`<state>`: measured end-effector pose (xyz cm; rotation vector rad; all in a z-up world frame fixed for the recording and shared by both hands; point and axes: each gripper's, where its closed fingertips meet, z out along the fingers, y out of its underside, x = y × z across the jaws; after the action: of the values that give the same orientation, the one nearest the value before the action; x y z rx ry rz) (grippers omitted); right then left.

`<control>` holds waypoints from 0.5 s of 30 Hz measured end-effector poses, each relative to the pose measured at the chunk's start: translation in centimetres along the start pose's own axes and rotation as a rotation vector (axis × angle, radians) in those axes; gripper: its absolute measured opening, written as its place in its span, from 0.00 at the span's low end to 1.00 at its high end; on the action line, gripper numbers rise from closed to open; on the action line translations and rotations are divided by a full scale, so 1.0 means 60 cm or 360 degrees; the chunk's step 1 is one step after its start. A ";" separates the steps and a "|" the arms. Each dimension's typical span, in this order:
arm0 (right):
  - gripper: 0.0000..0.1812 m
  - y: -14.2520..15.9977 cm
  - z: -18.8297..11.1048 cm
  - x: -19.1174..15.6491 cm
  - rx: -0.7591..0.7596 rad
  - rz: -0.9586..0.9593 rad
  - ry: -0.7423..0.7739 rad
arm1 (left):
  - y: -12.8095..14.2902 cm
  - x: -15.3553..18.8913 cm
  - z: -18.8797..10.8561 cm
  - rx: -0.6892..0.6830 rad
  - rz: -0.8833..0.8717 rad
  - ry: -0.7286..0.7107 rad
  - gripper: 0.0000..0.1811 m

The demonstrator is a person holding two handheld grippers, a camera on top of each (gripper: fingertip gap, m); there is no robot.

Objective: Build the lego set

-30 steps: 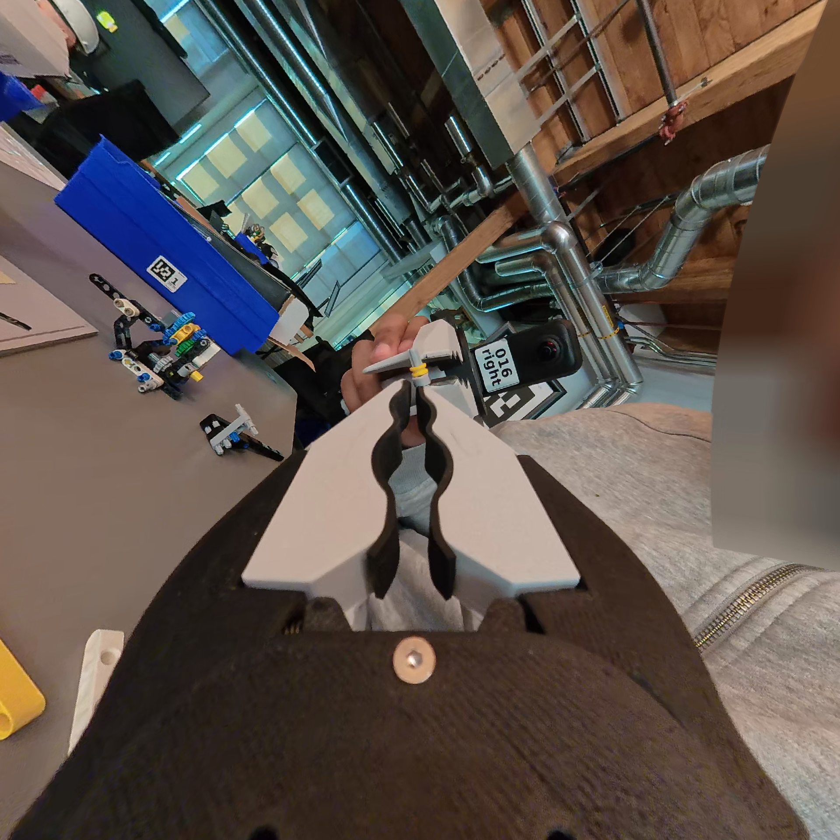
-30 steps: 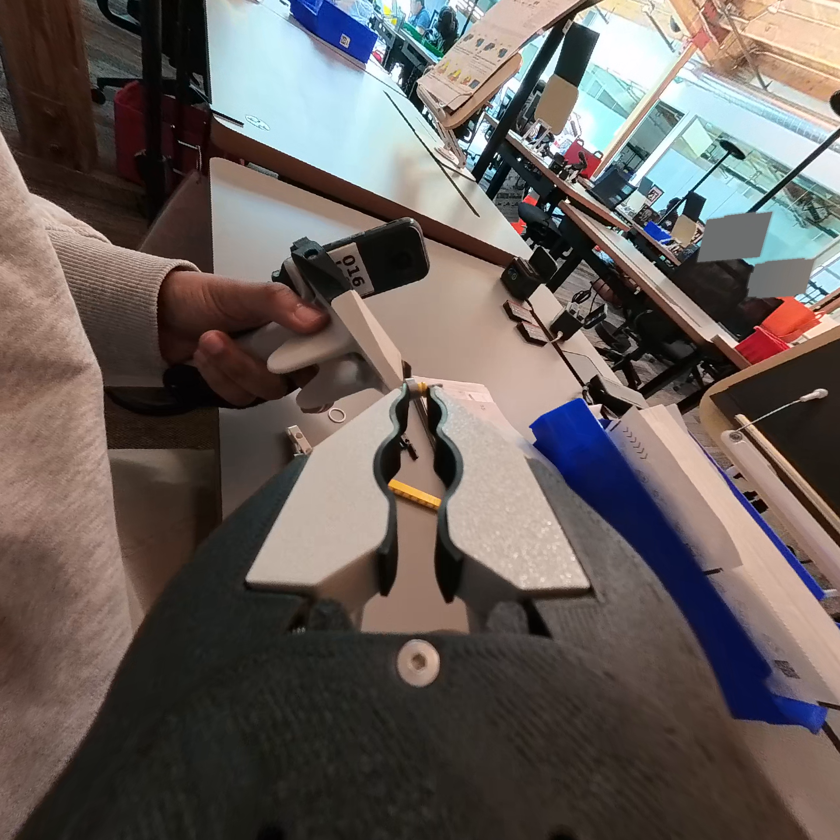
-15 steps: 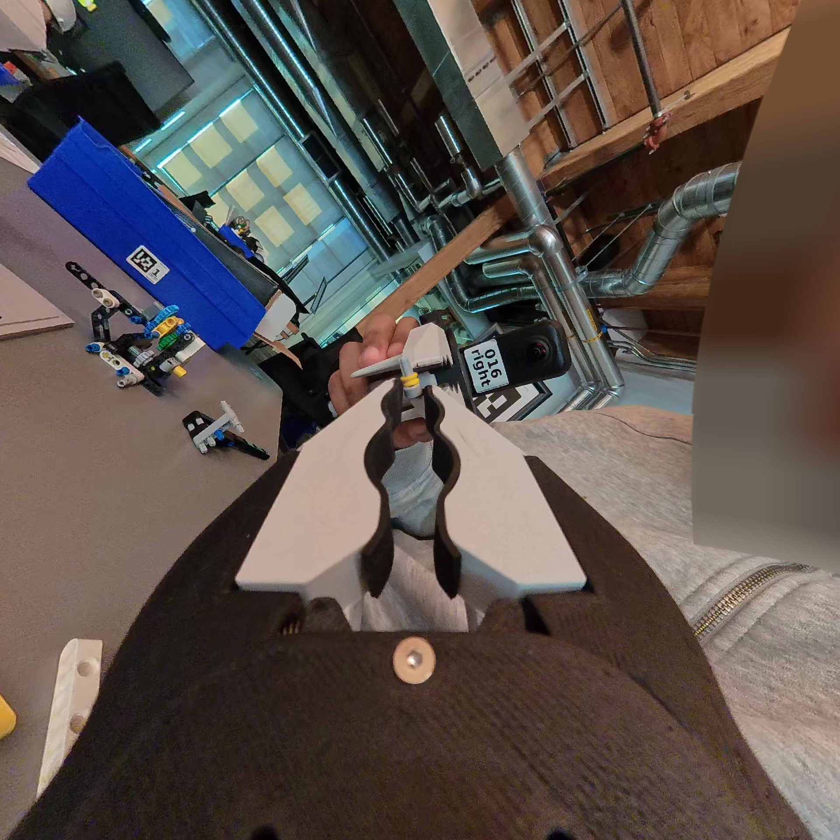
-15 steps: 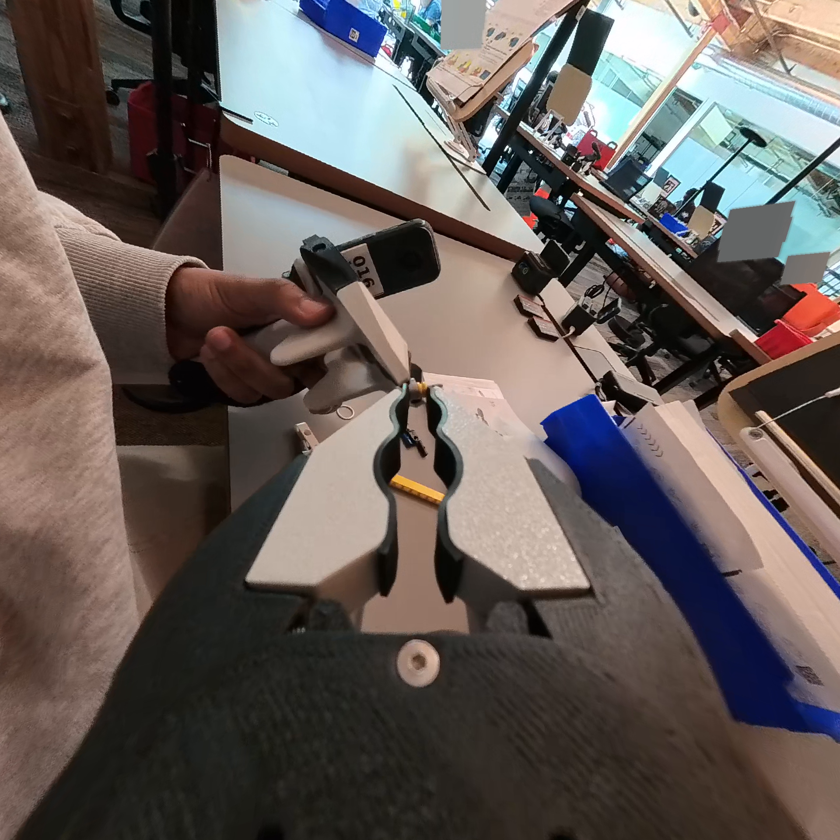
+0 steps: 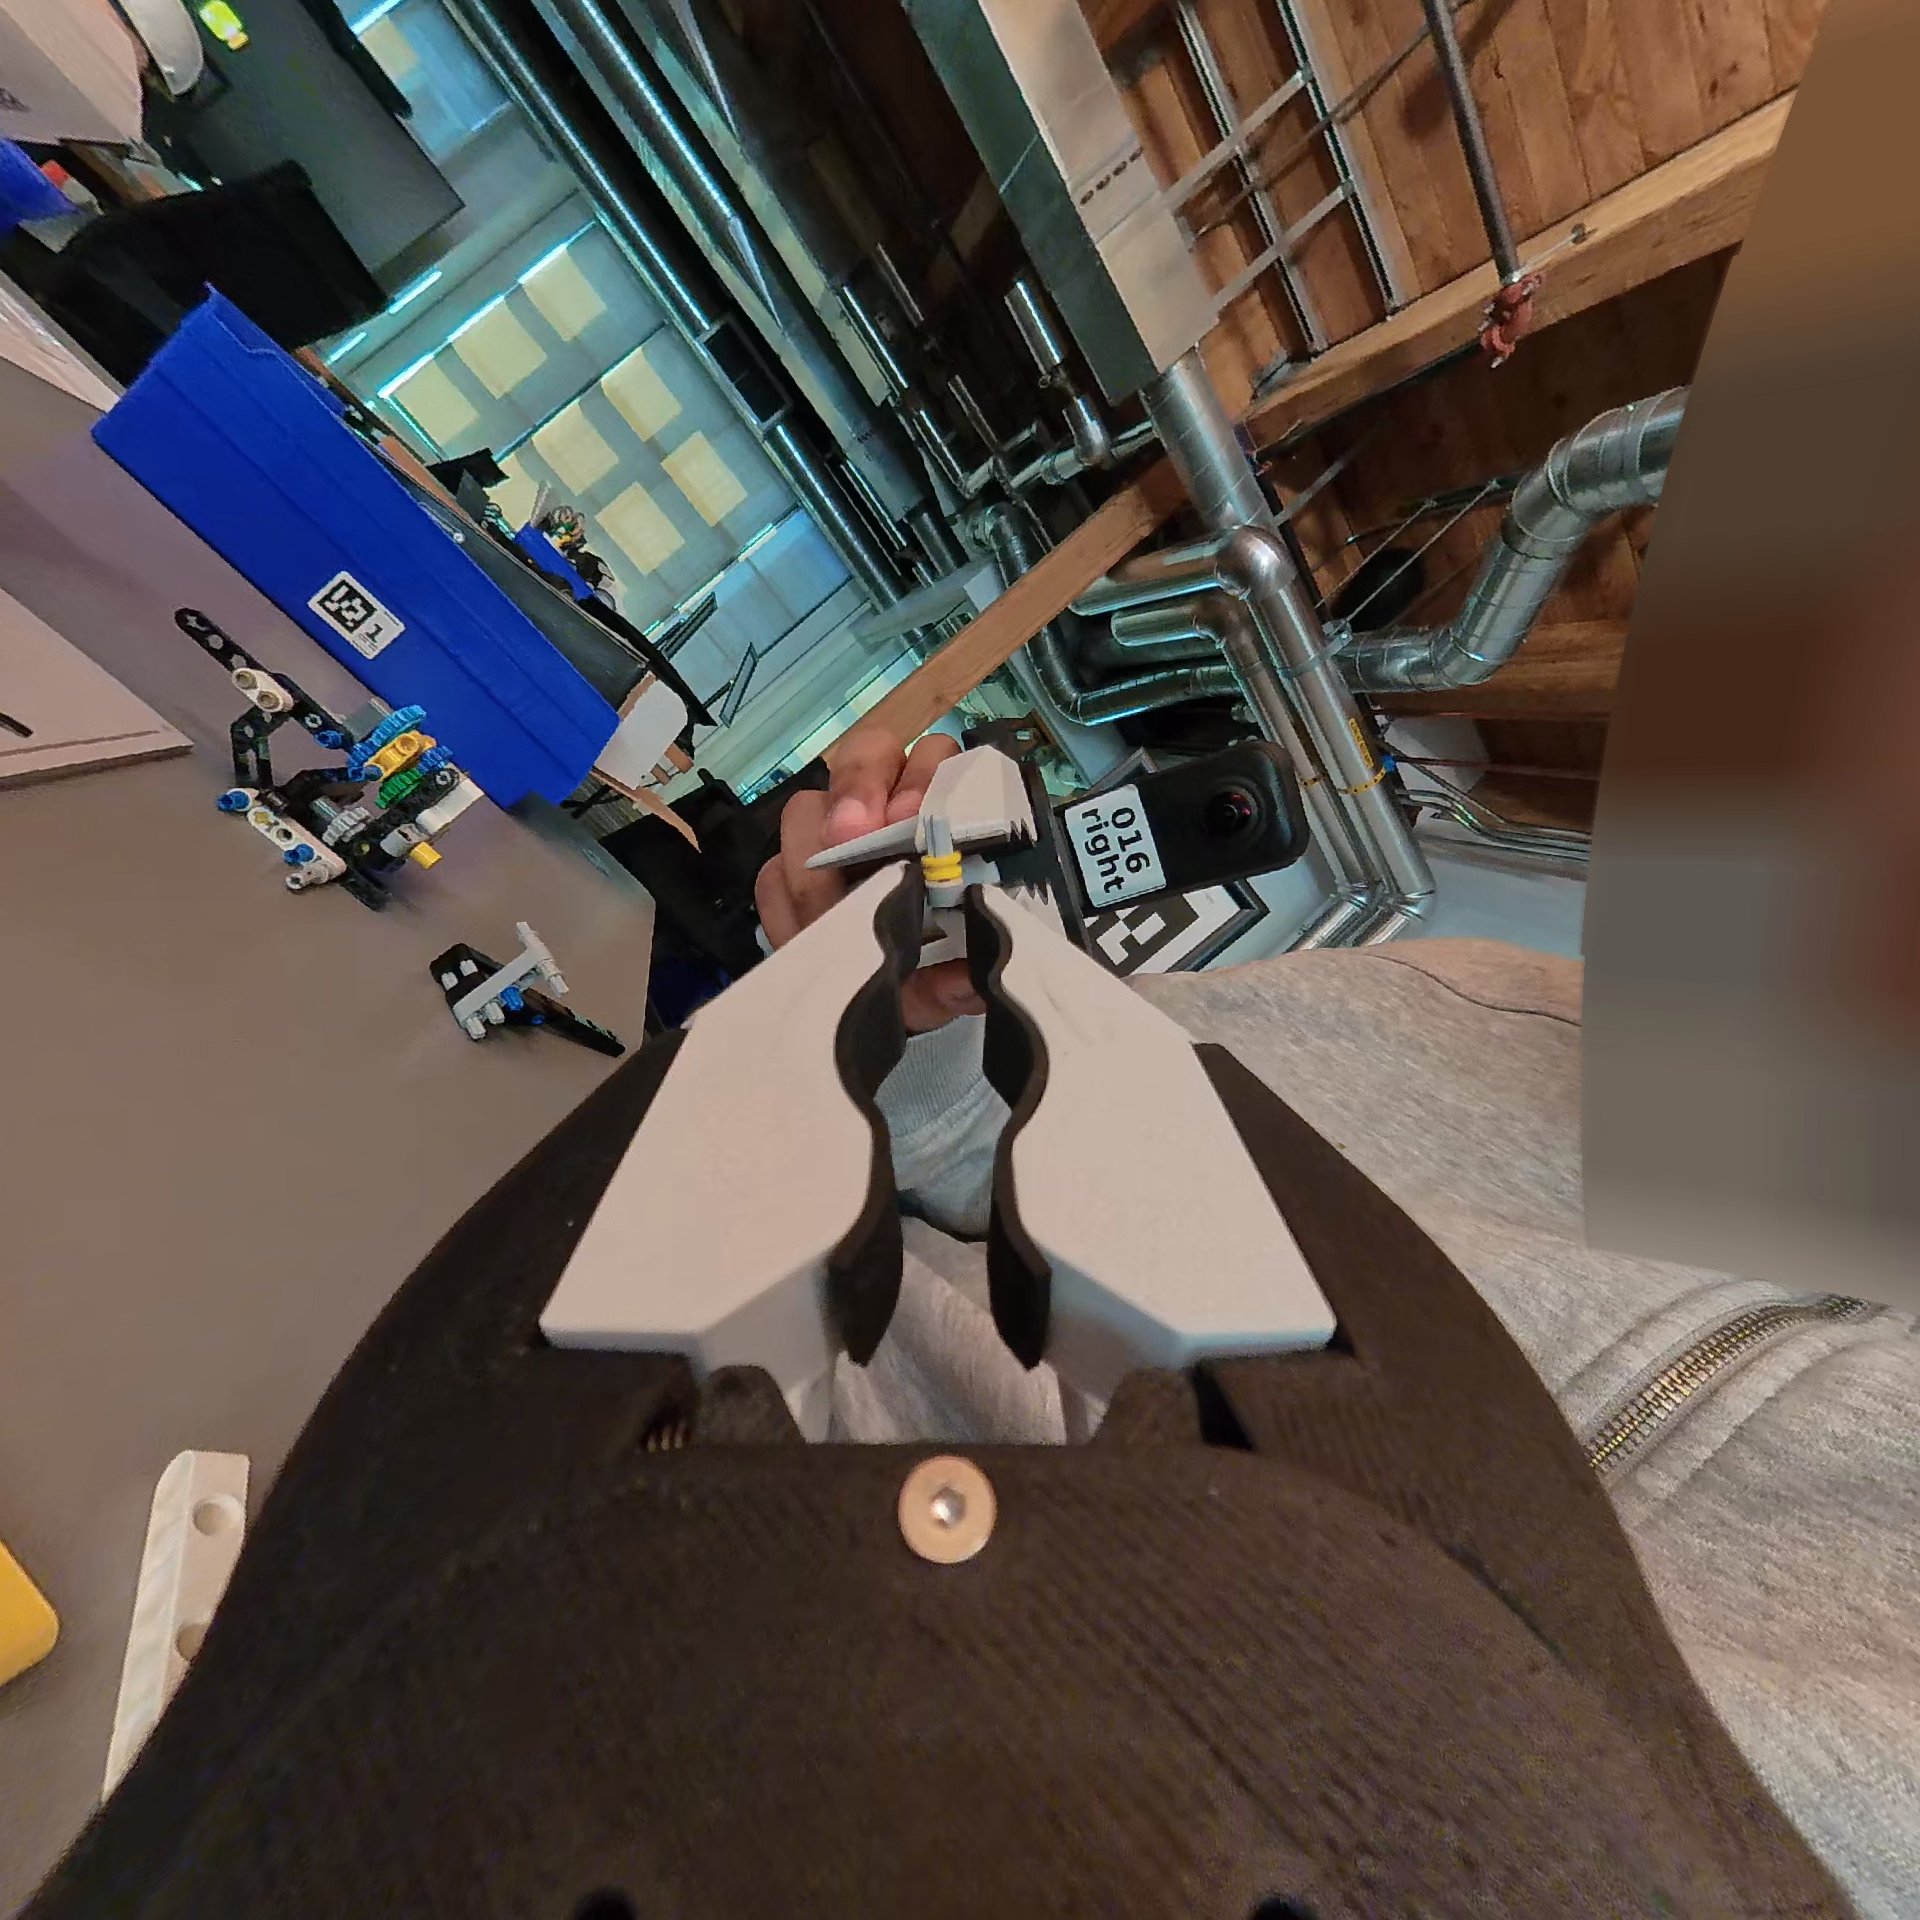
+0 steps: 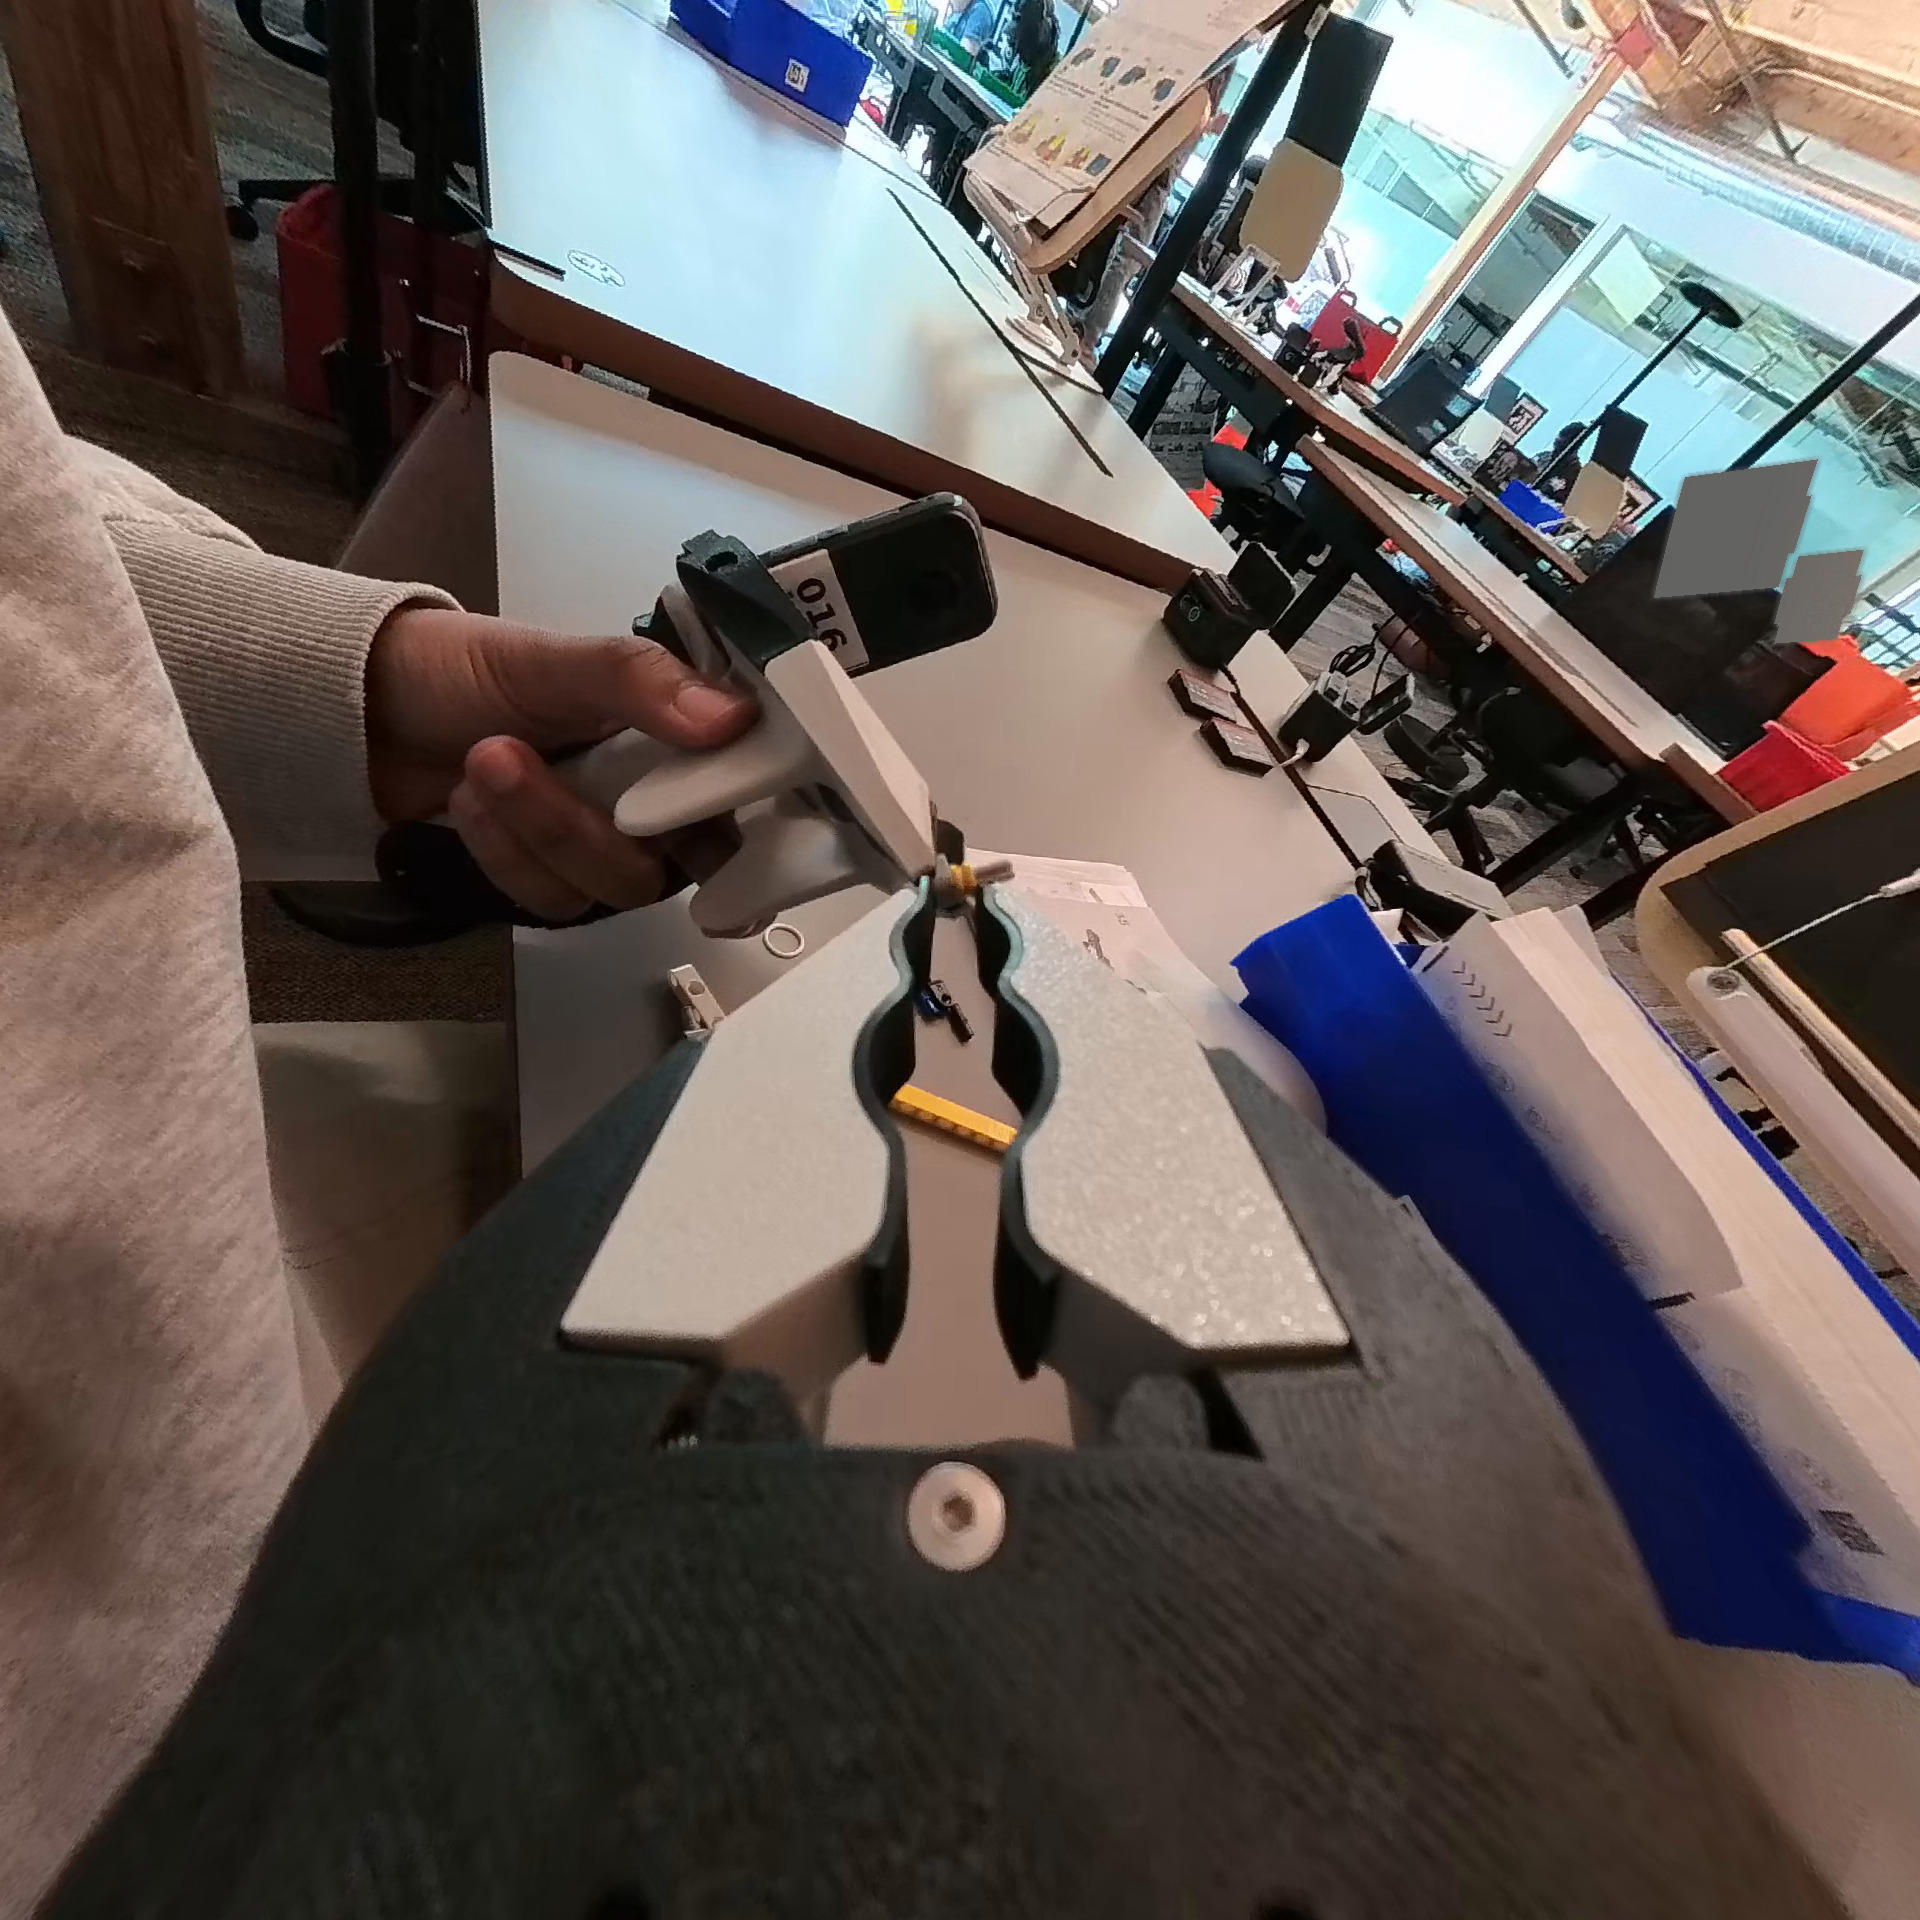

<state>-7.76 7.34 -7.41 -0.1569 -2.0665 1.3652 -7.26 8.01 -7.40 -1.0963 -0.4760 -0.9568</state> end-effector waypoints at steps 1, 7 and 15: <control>0.03 0.000 -0.001 0.000 0.0003 0.0003 0.0001 | -0.002 0.000 -0.001 0.0013 0.0001 0.0000 0.02; 0.02 -0.008 -0.005 0.005 0.0044 0.0035 0.0009 | -0.012 0.001 -0.008 0.0062 0.0014 -0.0003 0.02; 0.02 -0.004 -0.003 0.002 0.0032 0.0032 -0.0004 | -0.014 0.002 -0.009 0.0075 0.0010 0.0008 0.02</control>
<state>-7.70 7.39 -7.10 -0.1682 -2.0576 1.3983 -7.96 7.37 -7.08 -1.0523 -0.4882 -0.9382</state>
